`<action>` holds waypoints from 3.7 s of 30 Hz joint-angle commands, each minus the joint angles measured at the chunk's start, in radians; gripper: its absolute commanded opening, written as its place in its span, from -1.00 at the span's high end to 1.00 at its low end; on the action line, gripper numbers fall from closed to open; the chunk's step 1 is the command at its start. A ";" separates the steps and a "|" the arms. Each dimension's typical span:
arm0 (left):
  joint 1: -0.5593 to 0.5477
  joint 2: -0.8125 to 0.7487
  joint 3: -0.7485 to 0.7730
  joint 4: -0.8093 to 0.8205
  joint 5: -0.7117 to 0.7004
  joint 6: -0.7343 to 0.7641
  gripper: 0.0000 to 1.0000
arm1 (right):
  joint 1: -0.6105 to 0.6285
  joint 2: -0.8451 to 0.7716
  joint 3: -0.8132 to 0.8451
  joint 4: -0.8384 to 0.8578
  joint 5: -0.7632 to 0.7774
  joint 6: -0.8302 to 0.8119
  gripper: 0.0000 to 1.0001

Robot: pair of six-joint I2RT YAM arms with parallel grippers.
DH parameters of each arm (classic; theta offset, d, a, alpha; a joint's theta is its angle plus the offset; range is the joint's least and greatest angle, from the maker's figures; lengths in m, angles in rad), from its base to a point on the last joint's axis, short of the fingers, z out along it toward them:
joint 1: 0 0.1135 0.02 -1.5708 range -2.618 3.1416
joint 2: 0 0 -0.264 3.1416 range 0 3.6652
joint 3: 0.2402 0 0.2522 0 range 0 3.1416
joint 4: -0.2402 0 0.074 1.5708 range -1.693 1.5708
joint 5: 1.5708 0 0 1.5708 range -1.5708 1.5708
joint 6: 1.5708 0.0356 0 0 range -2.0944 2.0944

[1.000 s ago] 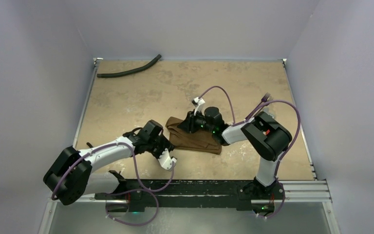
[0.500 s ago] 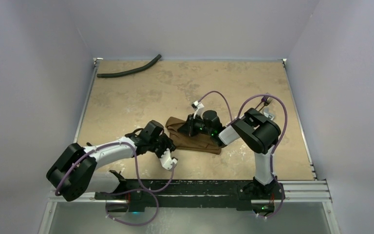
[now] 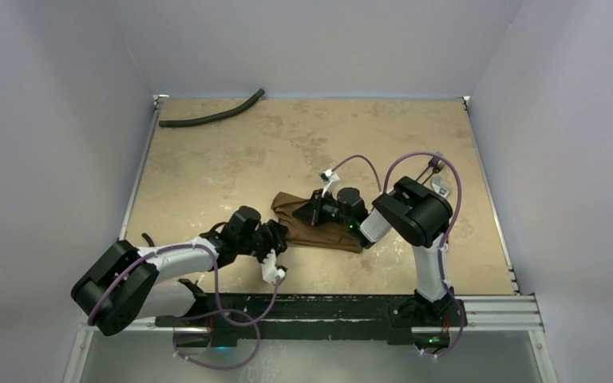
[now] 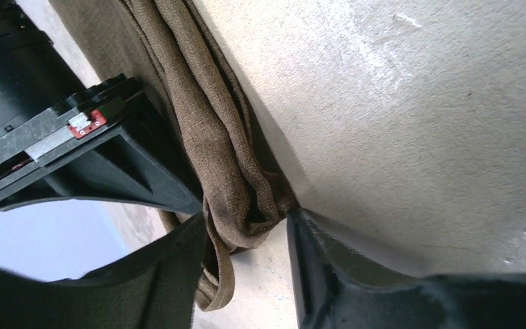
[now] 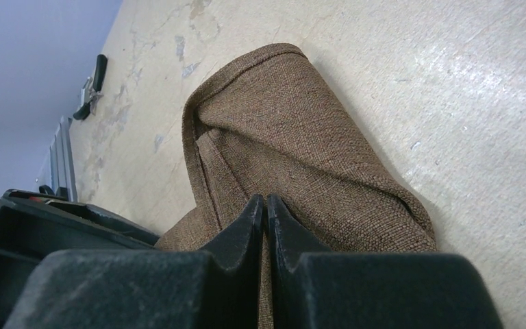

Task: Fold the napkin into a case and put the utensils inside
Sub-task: Stuff the top corner of the smaller-rectangle-folded napkin into the folded napkin.

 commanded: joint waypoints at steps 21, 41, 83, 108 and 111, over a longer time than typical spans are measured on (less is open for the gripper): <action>-0.008 0.078 -0.040 0.033 0.079 0.004 -0.36 | 0.004 0.005 -0.080 -0.036 0.036 0.017 0.87; -0.011 0.095 0.128 -0.094 0.068 -0.202 1.00 | 0.004 -0.080 -0.127 0.016 0.028 -0.055 0.54; 0.000 0.121 0.329 -0.440 0.172 -0.367 1.00 | 0.537 -0.014 -0.341 0.703 0.722 -1.038 -0.39; 0.040 -0.075 0.184 -0.241 0.091 -0.468 0.02 | 0.588 0.084 -0.347 0.870 0.783 -0.884 0.99; 0.059 -0.170 0.137 -0.235 0.083 -0.496 -0.16 | 0.588 0.075 -0.351 0.868 0.780 -0.849 1.00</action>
